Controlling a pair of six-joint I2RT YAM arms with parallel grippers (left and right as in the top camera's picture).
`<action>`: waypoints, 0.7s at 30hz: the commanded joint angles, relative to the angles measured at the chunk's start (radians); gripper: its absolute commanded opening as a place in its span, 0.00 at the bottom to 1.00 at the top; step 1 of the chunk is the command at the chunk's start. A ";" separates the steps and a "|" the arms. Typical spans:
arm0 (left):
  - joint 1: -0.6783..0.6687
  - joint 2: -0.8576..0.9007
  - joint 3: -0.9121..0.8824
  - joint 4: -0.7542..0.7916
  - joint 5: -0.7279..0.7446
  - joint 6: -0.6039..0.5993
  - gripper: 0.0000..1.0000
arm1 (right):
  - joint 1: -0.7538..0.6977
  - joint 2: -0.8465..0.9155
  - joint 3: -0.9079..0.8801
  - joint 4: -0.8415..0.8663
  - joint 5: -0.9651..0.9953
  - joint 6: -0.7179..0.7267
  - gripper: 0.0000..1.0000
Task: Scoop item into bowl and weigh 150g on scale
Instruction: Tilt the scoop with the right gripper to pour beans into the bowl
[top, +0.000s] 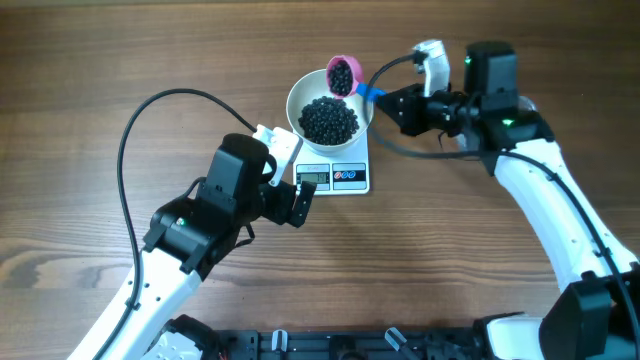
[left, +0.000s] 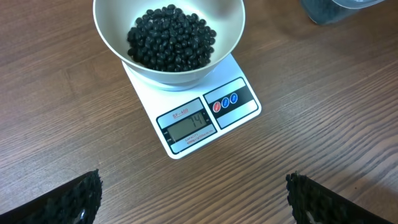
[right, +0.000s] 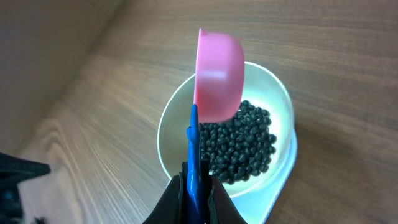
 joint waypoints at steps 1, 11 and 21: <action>-0.004 0.002 -0.003 0.000 0.016 0.016 1.00 | 0.054 -0.033 0.021 0.006 0.098 -0.157 0.04; -0.004 0.002 -0.003 0.000 0.016 0.016 1.00 | 0.076 -0.048 0.063 0.011 0.198 -0.270 0.04; -0.004 0.002 -0.003 0.000 0.016 0.016 1.00 | 0.076 -0.069 0.058 -0.093 0.288 -0.386 0.04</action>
